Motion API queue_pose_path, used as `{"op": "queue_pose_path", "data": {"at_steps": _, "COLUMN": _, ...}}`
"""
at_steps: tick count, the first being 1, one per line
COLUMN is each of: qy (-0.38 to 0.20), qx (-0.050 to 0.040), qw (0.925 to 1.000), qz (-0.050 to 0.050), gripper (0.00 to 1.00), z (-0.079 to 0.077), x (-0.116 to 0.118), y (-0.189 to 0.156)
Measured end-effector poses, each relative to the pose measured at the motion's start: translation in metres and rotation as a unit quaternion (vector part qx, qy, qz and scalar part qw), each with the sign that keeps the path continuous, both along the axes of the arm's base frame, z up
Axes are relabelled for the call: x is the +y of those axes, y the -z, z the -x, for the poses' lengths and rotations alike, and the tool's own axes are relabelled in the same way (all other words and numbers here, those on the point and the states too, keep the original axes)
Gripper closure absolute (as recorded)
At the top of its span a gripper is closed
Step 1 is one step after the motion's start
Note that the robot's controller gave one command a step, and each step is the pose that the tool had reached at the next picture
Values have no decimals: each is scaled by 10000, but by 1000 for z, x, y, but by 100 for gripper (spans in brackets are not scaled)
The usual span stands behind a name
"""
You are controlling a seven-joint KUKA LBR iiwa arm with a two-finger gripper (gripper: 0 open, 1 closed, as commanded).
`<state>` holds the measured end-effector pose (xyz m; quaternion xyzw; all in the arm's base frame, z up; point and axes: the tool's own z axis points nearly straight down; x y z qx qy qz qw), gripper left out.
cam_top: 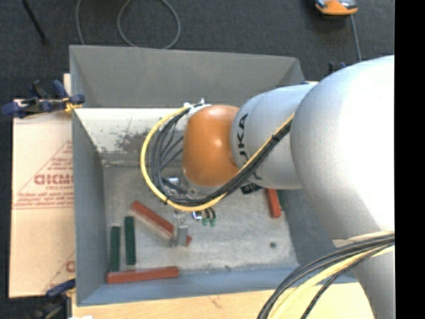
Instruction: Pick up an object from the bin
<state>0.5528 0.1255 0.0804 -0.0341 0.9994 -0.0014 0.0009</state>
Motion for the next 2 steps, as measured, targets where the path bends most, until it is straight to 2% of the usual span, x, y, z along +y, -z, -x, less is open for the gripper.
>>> {"op": "queue_pose_path", "data": {"at_steps": 1, "qy": -3, "qx": -3, "qw": 10000, "qz": -11, "gripper": 100, "z": 0, "x": 2, "y": 0}}
{"op": "queue_pose_path", "data": {"at_steps": 2, "qy": 438, "qx": -49, "qw": 9990, "qz": -28, "gripper": 100, "z": 12, "x": -7, "y": -193}}
